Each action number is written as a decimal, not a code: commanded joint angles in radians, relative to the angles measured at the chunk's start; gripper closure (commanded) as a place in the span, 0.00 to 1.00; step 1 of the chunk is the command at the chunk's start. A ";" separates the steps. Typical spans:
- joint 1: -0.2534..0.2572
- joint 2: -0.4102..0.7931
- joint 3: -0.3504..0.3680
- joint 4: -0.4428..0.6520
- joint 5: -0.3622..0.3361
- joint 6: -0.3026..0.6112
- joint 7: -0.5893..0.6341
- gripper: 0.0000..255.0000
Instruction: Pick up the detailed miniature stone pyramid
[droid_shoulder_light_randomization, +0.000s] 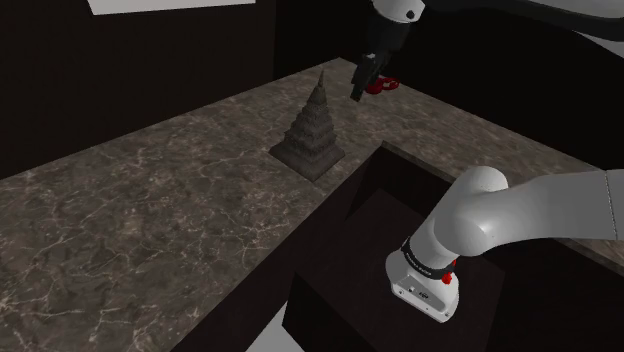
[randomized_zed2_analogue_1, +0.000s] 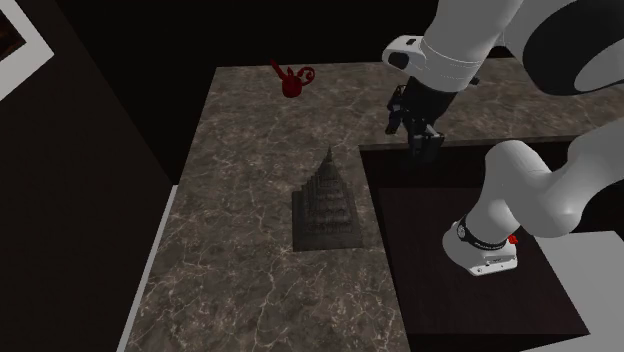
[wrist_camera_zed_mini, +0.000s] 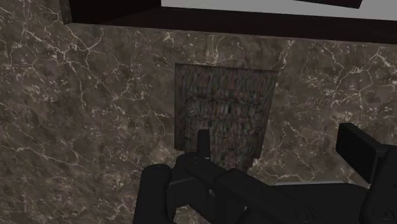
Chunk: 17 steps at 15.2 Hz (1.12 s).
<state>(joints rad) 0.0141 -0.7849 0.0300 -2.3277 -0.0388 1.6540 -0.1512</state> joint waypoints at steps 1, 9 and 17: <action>0.000 0.000 0.000 0.000 0.000 0.000 0.000 0.00; -0.030 0.397 -0.008 0.217 0.019 0.042 0.056 0.00; -0.045 0.674 -0.020 0.389 0.037 0.049 0.089 0.00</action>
<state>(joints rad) -0.0267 -0.1533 0.0145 -1.9144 -0.0015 1.6988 -0.0567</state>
